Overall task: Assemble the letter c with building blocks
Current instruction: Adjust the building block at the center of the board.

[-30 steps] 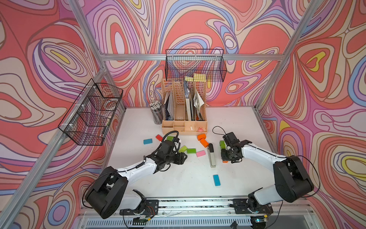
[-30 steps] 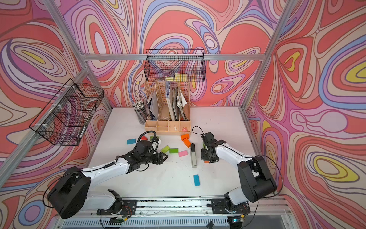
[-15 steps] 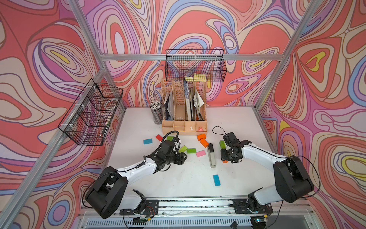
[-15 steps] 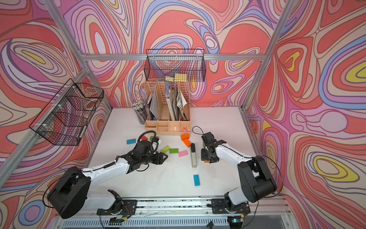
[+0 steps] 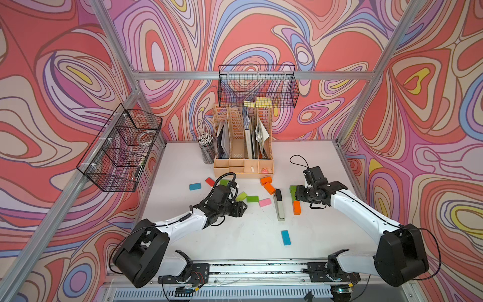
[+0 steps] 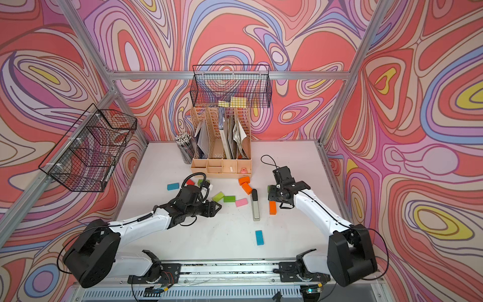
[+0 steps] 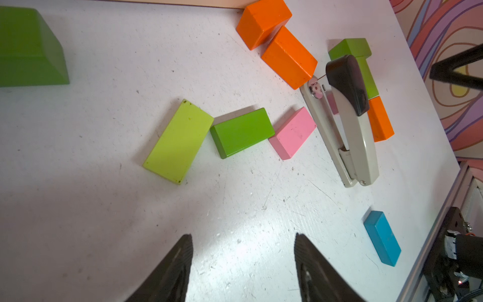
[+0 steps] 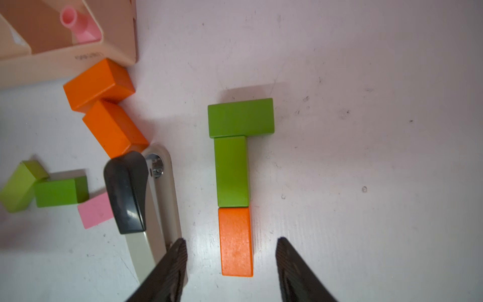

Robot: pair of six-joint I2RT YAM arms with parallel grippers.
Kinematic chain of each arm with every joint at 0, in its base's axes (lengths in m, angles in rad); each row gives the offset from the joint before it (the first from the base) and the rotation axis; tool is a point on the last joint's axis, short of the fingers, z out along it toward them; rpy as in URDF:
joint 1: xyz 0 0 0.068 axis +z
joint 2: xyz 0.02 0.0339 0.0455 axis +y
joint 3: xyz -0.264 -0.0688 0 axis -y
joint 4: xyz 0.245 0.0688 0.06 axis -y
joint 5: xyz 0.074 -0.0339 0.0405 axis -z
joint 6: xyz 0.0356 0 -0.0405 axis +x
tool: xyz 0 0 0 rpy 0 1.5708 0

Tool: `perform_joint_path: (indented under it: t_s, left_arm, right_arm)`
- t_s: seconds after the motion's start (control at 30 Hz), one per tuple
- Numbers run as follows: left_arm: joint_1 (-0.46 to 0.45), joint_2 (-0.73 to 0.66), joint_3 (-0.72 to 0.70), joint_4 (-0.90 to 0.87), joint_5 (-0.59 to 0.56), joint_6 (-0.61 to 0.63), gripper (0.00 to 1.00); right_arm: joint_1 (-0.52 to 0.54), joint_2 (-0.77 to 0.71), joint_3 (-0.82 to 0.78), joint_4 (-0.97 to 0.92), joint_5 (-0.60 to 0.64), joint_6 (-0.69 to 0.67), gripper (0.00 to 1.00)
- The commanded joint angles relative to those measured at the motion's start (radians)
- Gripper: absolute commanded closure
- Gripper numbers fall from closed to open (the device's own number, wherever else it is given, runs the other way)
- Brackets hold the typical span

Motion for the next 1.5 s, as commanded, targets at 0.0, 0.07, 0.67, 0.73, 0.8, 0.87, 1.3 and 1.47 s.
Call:
perform_joint_path:
  t_s: [0.0,0.07,0.67,0.73,0.8,0.87,1.3,1.47]
  left_arm:
    - [0.006,-0.004,-0.014,0.026,0.007,0.0,0.36]
    - [0.006,-0.008,-0.016,0.027,0.006,0.002,0.36]
    - [0.006,-0.014,-0.019,0.023,-0.002,0.006,0.36]
    - [0.006,-0.015,-0.019,0.021,-0.006,0.008,0.36]
    - [0.006,-0.017,-0.019,0.019,-0.008,0.009,0.36]
    - [0.006,-0.017,-0.019,0.018,-0.01,0.011,0.36]
    - [0.006,-0.018,-0.018,0.018,-0.011,0.011,0.36]
    - [0.006,-0.018,-0.017,0.018,-0.006,0.011,0.36]
  right_arm:
    - [-0.007,0.054,0.056,-0.022,0.017,-0.038,0.27]
    - [-0.007,0.086,0.083,-0.027,0.04,-0.064,0.17]
    - [-0.055,0.399,0.282,-0.045,0.067,-0.164,0.02]
    - [-0.06,0.421,0.301,-0.049,0.072,-0.175,0.02]
    - [-0.062,0.445,0.316,-0.056,0.073,-0.185,0.02]
    - [-0.063,0.465,0.327,-0.057,0.071,-0.192,0.02]
    - [-0.065,0.499,0.346,-0.07,0.121,-0.22,0.02]
    - [-0.064,0.505,0.346,-0.067,0.132,-0.219,0.02]
